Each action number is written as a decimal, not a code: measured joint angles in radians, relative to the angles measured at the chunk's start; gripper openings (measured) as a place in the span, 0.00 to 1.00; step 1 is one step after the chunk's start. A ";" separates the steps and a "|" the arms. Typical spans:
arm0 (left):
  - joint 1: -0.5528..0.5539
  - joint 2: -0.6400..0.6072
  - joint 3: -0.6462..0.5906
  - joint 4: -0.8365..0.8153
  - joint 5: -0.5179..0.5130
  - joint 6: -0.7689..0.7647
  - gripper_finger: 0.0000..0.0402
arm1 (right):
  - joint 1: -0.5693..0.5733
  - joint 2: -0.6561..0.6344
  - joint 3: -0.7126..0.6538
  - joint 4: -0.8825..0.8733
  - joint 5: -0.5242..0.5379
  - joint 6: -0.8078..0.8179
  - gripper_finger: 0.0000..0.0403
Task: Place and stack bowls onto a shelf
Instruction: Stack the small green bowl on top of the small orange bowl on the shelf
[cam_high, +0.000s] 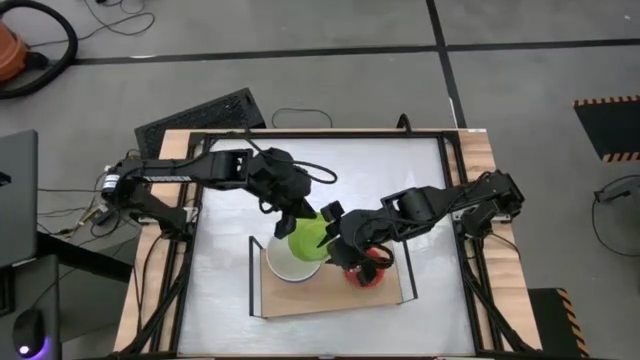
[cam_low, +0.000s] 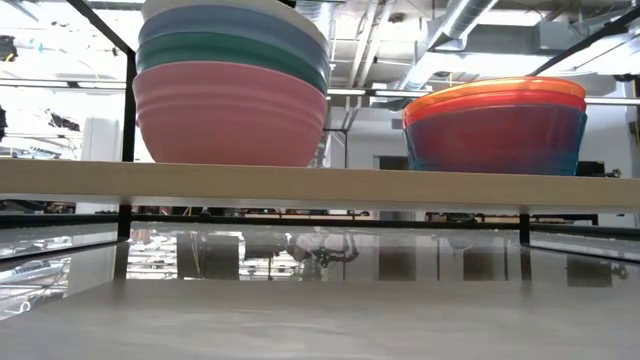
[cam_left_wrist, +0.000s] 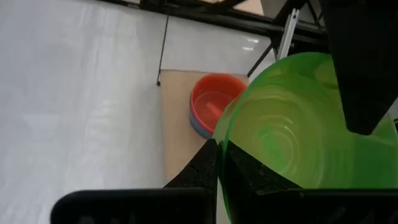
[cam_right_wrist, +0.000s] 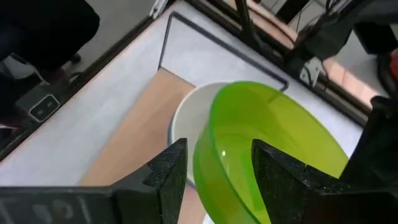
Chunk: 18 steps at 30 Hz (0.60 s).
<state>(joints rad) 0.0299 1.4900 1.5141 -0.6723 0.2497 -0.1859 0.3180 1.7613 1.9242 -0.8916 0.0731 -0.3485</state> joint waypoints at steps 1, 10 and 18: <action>0.000 0.014 0.010 -0.009 0.003 0.006 0.00 | 0.000 0.005 0.001 -0.007 0.000 0.009 0.49; -0.002 0.085 0.081 -0.062 0.034 0.046 0.00 | 0.010 0.011 -0.001 -0.109 0.000 0.026 0.27; -0.003 0.080 0.101 -0.053 0.025 0.077 0.00 | 0.024 0.011 -0.001 -0.123 -0.002 0.010 0.06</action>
<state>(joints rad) 0.0269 1.5703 1.6150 -0.7251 0.2752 -0.1092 0.3418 1.7727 1.9236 -1.0145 0.0712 -0.3382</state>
